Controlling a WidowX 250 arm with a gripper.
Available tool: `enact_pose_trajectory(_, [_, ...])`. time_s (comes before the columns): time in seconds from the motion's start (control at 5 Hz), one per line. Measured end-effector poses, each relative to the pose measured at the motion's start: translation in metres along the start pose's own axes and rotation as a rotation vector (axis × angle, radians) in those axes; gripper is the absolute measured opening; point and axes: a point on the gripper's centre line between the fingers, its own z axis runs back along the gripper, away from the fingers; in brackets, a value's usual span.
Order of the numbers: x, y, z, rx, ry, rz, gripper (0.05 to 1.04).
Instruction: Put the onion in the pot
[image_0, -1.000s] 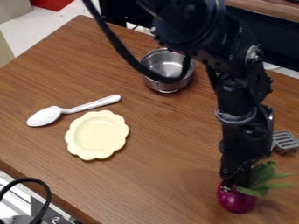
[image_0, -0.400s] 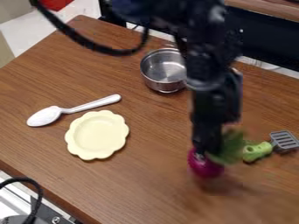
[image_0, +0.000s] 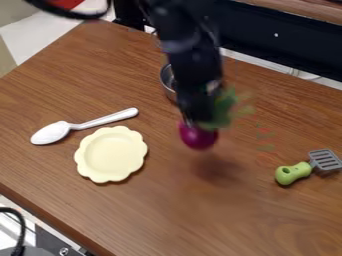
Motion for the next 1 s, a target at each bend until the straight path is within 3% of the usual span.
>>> enact_pose_trajectory(0.4, [-0.011, 0.060, 0.010, 0.054, -0.070, 0.207, 0.054])
enact_pose_trajectory(0.8, [-0.002, 0.097, -0.005, 0.118, -0.093, 0.378, 0.054])
enact_pose_trajectory(1.0, [0.002, 0.110, -0.010, 0.123, -0.098, 0.404, 0.054])
